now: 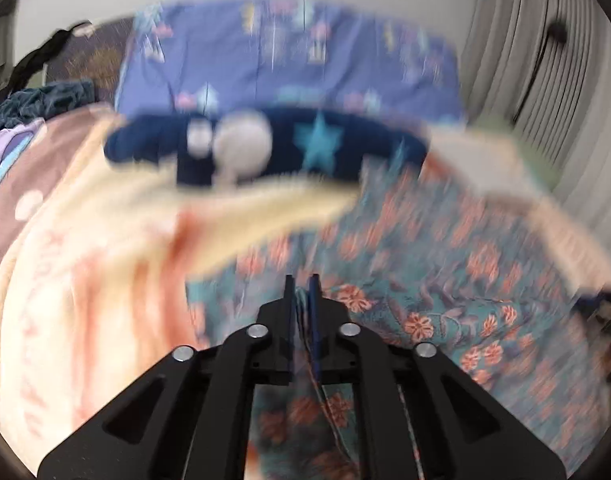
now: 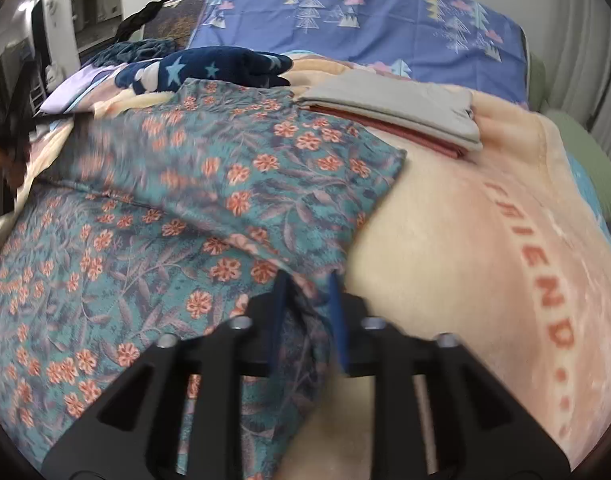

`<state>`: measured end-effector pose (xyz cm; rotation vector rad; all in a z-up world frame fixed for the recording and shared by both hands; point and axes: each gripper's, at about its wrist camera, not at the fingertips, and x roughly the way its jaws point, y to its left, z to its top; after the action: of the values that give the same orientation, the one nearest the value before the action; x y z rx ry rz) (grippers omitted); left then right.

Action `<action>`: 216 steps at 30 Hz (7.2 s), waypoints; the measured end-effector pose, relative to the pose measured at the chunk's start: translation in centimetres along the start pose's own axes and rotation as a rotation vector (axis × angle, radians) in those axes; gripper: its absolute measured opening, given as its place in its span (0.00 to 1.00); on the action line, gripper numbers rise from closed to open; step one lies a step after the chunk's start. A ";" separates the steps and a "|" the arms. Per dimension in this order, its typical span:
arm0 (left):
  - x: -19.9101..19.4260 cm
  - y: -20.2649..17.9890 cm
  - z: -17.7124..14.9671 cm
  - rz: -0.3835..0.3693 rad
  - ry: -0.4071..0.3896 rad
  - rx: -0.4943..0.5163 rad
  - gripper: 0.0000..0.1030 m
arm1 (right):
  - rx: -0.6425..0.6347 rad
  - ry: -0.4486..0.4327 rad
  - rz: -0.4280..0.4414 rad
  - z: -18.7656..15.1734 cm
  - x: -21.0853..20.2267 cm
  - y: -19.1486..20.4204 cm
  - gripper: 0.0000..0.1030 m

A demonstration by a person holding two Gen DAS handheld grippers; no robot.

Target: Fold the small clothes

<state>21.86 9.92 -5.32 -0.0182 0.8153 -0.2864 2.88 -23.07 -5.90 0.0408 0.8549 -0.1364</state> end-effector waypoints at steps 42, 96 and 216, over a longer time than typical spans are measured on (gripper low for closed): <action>-0.1 -6.9 -6.0 0.021 0.098 0.147 0.27 | 0.314 0.066 0.023 4.6 5.9 2.5 0.32; -20.9 -4.2 -27.7 -0.273 0.088 0.054 0.42 | 0.440 -0.032 0.427 -21.7 -14.7 -0.4 0.36; -1.6 4.1 -3.8 -0.064 0.083 -0.278 0.21 | 0.515 0.011 0.288 4.2 4.5 -8.7 0.39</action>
<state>19.08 14.64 -7.29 -0.2957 0.9331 -0.2336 7.78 -32.57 -6.34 0.6444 0.7984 -0.0824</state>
